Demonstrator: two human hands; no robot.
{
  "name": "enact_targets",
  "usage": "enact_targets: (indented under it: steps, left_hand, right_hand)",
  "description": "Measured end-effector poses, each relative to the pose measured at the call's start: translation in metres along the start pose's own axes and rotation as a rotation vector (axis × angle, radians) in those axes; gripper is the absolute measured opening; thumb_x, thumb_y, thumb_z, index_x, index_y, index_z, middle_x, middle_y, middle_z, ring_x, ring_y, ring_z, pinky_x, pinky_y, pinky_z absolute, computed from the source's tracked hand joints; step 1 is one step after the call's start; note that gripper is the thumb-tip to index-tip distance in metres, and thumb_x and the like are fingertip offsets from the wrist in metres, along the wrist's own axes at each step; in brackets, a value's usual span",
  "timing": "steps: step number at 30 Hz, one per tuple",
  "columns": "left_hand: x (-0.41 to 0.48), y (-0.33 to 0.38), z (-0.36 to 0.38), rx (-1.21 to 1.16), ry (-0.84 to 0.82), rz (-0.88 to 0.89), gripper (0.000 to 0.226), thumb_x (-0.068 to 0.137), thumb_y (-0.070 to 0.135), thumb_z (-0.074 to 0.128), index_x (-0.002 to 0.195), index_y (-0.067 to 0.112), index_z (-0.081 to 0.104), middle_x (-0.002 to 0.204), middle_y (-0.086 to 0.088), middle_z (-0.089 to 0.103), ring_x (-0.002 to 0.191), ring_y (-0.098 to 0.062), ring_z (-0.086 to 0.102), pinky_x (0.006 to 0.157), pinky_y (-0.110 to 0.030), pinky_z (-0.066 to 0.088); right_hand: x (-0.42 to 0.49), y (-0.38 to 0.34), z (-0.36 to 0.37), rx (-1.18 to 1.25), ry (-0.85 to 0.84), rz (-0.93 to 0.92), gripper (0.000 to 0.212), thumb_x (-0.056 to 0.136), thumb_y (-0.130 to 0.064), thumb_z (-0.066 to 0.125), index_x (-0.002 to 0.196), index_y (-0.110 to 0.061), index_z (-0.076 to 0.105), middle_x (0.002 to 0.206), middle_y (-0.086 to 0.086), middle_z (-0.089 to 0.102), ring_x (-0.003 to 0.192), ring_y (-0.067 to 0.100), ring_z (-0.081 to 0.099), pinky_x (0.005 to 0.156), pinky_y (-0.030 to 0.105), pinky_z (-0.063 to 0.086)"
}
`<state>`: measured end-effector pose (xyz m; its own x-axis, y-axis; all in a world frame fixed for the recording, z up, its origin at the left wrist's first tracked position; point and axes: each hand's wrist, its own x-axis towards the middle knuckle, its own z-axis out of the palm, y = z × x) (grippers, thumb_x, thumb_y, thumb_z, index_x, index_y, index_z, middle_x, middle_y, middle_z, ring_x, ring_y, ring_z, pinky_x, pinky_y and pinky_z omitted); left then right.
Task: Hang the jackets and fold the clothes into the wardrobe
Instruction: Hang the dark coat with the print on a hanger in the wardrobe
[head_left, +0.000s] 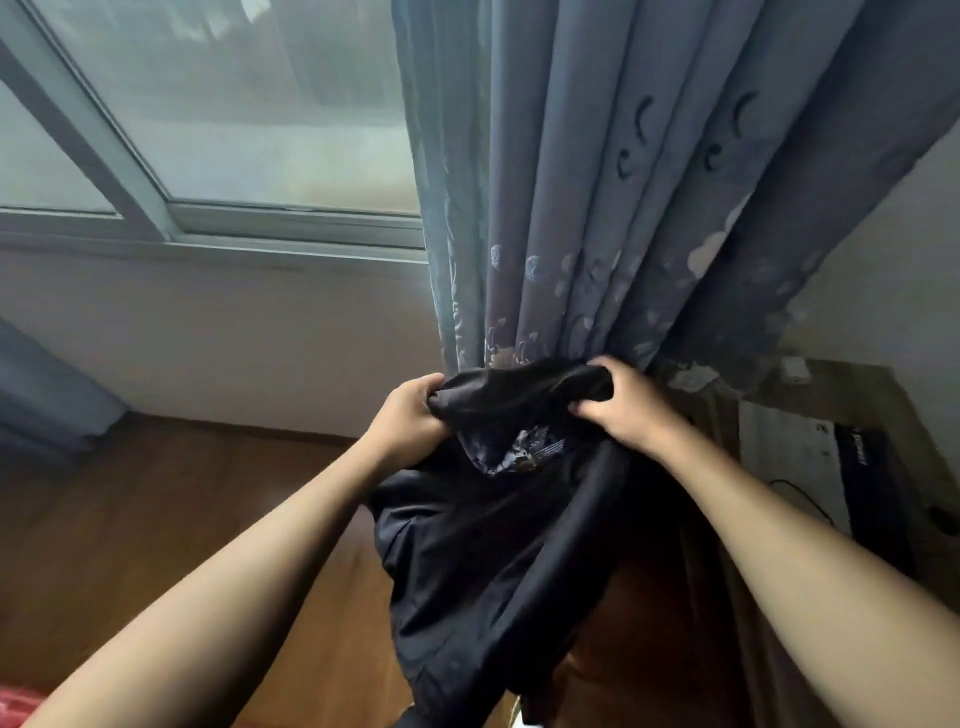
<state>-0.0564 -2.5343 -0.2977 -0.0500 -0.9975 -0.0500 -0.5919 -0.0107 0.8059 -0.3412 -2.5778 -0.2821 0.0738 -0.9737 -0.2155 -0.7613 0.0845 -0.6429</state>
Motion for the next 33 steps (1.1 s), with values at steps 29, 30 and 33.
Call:
enact_targets:
  steps: [29, 30, 33]
  left_hand:
    - [-0.513, 0.088, -0.268, 0.535, 1.126, -0.216, 0.017, 0.079, 0.006, 0.064, 0.074, 0.017, 0.052, 0.062, 0.004, 0.053, 0.058, -0.014, 0.047, 0.057, -0.031, 0.04]
    - [-0.54, 0.085, -0.272, 0.592, 1.154, -0.25, 0.017, 0.078, 0.004, 0.063, 0.076, 0.018, 0.054, 0.064, 0.003, 0.056, 0.06, -0.018, 0.051, 0.058, -0.033, 0.042]
    - [-0.618, 0.073, -0.28, 0.774, 1.209, -0.336, 0.026, 0.069, -0.009, 0.055, 0.079, 0.015, 0.057, 0.073, 0.0, 0.058, 0.073, -0.024, 0.051, 0.066, -0.039, 0.043]
  right_hand:
    - [-0.283, -0.363, 0.17, 0.314, -0.665, -1.003, 0.039, 0.056, 0.001, 0.078, 0.085, -0.02, 0.064, 0.072, -0.002, 0.062, 0.069, 0.014, 0.055, 0.064, 0.036, 0.047]
    - [-0.297, -0.376, 0.177, 0.29, -0.626, -1.075, 0.036, 0.061, 0.003, 0.077, 0.086, -0.018, 0.063, 0.071, -0.003, 0.062, 0.068, 0.015, 0.055, 0.063, 0.035, 0.046]
    - [-0.337, -0.407, 0.196, 0.049, -0.455, -1.354, 0.034, 0.073, -0.004, 0.072, 0.084, -0.024, 0.048, 0.074, -0.005, 0.054, 0.072, 0.023, 0.05, 0.062, 0.036, 0.035]
